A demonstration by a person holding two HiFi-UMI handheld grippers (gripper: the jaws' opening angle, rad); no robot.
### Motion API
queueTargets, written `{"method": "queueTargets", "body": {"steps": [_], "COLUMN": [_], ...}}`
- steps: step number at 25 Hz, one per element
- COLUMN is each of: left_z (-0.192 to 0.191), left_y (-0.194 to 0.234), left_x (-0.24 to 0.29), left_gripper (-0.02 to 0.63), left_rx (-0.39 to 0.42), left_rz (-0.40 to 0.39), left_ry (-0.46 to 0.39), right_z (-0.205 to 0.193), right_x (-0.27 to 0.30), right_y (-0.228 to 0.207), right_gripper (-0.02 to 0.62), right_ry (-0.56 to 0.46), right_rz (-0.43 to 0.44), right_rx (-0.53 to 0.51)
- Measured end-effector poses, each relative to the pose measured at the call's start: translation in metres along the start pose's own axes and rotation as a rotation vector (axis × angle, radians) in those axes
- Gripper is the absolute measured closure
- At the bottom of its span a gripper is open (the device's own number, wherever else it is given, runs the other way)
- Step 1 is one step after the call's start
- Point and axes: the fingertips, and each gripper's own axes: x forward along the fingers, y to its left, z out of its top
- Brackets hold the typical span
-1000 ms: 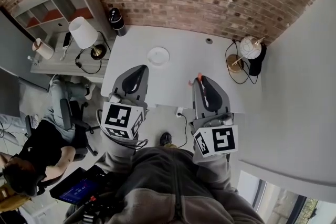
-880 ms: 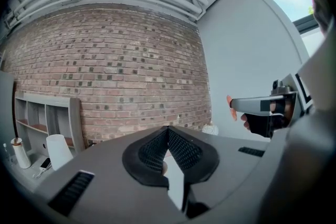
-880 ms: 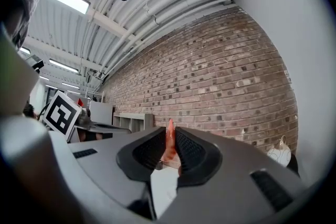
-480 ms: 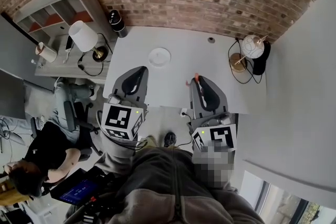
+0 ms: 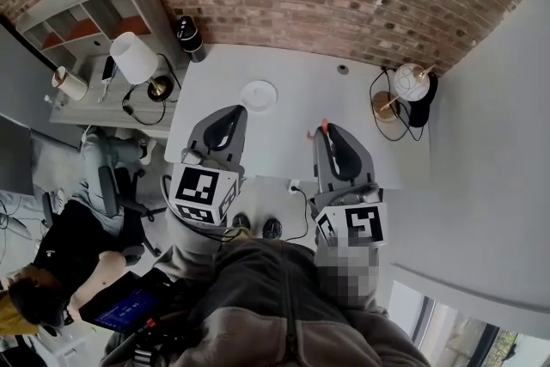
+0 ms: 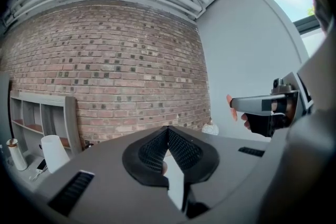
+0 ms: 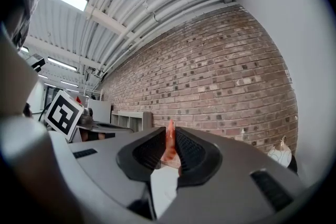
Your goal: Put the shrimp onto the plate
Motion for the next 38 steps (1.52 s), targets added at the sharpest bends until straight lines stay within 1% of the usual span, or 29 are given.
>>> {"method": "queueTargets", "body": {"steps": [7, 10, 14, 22, 28, 38], "left_z": [-0.009, -0.018, -0.036, -0.086, -0.118, -0.157], "left_y": [0.018, 0.029, 0.042, 0.054, 0.065, 0.077], "left_x": [-0.011, -0.012, -0.015, -0.016, -0.012, 0.004], "left_gripper": [0.601, 0.601, 0.601, 0.601, 0.601, 0.601], "left_rx": [-0.013, -0.047, -0.048, -0.105, -0.144, -0.201], "left_rz": [0.041, 0.052, 0.068, 0.098, 0.102, 0.099], "left_ry": [-0.001, 0.010, 0.060, 0.147, 0.208, 0.280], "right_z": [-0.005, -0.009, -0.023, -0.065, -0.093, -0.134], "right_x": [0.012, 0.023, 0.034, 0.045, 0.058, 0.086], "right_y": [0.012, 0.019, 0.027, 0.030, 0.036, 0.039], "right_gripper": [0.538, 0.538, 0.538, 0.540, 0.538, 0.538], "right_ry": [-0.001, 0.017, 0.050, 0.135, 0.209, 0.298], "right_rz": [0.033, 0.045, 0.060, 0.070, 0.080, 0.099], "right_rx": [-0.011, -0.007, 0.003, 0.046, 0.050, 0.078]}}
